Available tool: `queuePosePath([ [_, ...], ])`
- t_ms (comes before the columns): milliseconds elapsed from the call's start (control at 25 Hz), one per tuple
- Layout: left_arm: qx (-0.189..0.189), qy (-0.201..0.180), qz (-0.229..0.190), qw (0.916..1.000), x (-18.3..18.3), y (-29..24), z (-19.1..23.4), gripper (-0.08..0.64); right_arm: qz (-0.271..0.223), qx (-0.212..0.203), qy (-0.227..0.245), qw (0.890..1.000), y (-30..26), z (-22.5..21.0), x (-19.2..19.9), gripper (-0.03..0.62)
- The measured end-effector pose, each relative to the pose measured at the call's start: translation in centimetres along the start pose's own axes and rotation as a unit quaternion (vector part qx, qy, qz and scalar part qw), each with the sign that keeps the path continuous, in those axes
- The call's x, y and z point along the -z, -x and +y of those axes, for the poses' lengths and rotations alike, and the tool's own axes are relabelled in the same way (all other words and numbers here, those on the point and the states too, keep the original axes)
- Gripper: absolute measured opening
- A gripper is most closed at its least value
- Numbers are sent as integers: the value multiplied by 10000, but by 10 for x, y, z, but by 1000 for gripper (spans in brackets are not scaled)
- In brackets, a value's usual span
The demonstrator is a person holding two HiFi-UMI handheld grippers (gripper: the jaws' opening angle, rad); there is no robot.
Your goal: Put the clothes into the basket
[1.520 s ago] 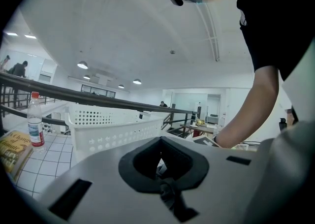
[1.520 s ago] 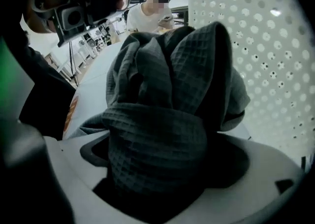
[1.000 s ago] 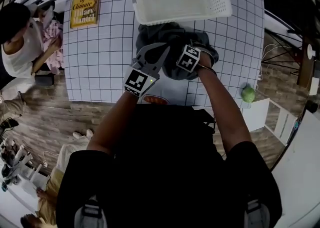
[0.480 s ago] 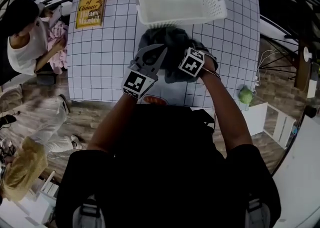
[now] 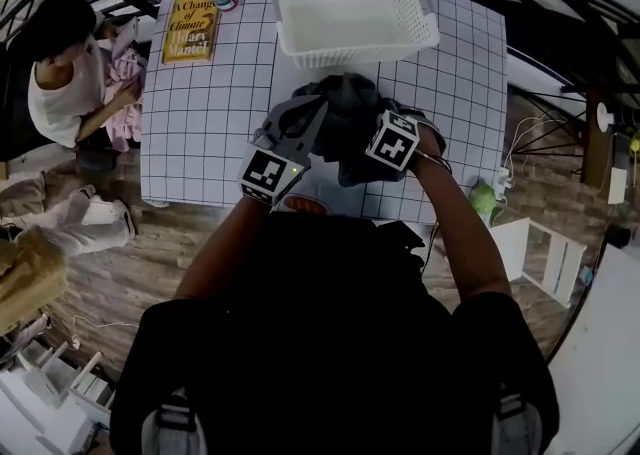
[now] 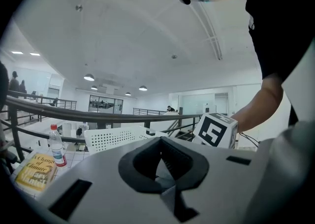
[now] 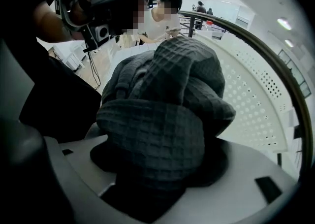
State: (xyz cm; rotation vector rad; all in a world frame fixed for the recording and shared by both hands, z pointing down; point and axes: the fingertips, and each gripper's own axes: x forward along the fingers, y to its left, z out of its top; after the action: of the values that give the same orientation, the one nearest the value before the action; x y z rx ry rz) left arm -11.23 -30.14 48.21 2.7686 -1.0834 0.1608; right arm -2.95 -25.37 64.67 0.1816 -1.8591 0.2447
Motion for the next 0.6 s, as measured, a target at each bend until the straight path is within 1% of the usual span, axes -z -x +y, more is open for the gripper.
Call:
queuePosePath([
  [360, -81, -205, -106, 9997, -38, 6, -11, 3, -169, -31, 274, 9995, 56, 12, -8, 342],
  [600, -130, -302, -201, 9993, -60, 6, -13, 3, -141, 103, 530, 9984, 87, 6, -14, 342],
])
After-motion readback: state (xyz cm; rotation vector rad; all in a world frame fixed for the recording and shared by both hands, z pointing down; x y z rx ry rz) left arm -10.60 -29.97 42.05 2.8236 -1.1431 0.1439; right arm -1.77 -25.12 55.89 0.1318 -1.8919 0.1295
